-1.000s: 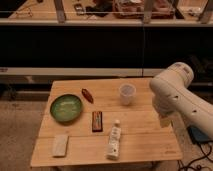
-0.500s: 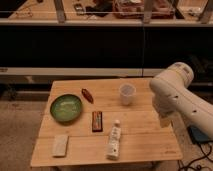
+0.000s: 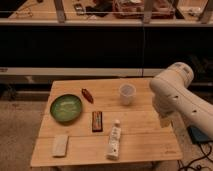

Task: Place the ceramic cup in the ceramic bowl

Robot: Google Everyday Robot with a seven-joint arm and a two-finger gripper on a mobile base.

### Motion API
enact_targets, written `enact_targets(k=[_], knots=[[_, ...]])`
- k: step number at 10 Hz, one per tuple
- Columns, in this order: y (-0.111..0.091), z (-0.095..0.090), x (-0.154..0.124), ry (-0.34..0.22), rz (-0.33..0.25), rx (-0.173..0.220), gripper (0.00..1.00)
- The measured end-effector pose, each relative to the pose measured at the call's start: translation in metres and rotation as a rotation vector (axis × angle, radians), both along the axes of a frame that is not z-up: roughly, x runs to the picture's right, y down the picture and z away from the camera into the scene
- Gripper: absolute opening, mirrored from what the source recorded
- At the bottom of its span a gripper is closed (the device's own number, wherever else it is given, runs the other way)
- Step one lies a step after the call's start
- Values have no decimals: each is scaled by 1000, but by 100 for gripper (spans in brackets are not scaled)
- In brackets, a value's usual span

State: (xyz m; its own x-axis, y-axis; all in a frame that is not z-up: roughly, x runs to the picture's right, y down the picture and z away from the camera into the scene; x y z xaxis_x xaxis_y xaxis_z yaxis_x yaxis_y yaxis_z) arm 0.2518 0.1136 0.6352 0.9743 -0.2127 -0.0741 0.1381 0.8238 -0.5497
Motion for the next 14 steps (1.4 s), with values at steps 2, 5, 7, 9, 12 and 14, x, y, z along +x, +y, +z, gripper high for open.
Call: enact_targets(k=[2, 5, 7, 9, 12, 14], knots=[[0, 0, 0, 0, 0, 0, 65], [0, 0, 0, 0, 0, 0, 65], [0, 0, 0, -3, 3, -1, 65], [-6, 9, -11, -71, 38, 13, 65], [-52, 41, -35, -315, 180, 157, 65], [-67, 48, -35, -375, 223, 208, 65]])
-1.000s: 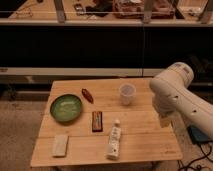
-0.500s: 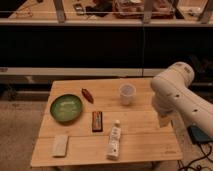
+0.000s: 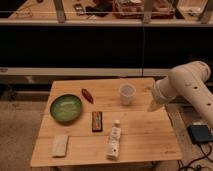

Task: Place the ceramic cup in the ceramic bowl

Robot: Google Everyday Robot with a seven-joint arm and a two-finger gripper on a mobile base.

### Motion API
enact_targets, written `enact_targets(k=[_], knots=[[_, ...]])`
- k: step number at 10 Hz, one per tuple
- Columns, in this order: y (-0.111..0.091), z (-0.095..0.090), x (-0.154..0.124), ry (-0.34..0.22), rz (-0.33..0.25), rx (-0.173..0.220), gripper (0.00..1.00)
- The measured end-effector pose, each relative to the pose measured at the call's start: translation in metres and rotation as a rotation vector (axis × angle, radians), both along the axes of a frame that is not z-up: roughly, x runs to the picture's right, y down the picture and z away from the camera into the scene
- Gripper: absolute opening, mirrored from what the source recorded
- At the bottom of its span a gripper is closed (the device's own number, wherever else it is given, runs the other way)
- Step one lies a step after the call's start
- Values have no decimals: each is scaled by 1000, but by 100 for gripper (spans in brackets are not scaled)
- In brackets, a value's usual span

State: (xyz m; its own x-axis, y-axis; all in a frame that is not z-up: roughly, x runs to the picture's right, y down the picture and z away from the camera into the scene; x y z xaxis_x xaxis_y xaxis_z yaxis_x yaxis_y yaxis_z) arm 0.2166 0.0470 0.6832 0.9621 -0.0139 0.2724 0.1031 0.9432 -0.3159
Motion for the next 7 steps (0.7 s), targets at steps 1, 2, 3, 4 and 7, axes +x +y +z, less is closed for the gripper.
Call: enact_targets(k=[1, 2, 3, 4, 7], knots=[[0, 0, -1, -2, -1, 0, 65], [0, 0, -2, -3, -2, 0, 65], [0, 0, -2, -3, -2, 0, 65], [0, 0, -2, -2, -2, 0, 65], [-5, 3, -3, -6, 6, 16, 65]])
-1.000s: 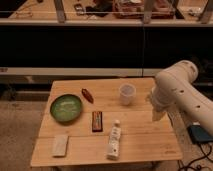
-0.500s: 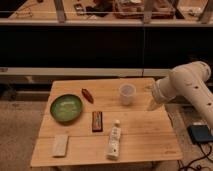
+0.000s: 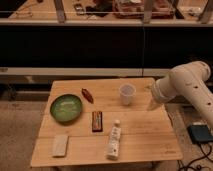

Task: Place the ceramic cup in the ceramic bowl

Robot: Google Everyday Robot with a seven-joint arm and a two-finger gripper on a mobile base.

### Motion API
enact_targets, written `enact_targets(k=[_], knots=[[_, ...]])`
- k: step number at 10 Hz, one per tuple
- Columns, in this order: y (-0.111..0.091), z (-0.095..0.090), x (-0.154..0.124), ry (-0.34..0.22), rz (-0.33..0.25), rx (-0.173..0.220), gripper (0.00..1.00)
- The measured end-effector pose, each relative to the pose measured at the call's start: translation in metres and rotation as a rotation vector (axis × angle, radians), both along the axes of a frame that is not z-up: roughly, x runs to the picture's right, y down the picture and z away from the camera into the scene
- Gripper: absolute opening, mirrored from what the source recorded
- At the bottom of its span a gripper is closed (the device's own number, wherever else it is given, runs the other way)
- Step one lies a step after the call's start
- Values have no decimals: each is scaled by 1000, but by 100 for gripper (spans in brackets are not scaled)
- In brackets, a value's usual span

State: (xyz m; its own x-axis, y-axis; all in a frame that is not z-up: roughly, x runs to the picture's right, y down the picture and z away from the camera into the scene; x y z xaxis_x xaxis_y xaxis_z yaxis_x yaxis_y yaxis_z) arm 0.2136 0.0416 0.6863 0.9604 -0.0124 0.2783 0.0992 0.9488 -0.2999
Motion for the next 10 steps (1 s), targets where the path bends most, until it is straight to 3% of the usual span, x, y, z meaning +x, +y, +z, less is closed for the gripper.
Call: enact_targets(k=[2, 4, 6, 7, 10], knots=[[-16, 15, -4, 11, 12, 58, 65], [-32, 33, 0, 51, 27, 155, 65], [-35, 48, -4, 60, 38, 207, 65], [-28, 58, -11, 52, 48, 208, 65], [-4, 93, -38, 11, 59, 152, 65]])
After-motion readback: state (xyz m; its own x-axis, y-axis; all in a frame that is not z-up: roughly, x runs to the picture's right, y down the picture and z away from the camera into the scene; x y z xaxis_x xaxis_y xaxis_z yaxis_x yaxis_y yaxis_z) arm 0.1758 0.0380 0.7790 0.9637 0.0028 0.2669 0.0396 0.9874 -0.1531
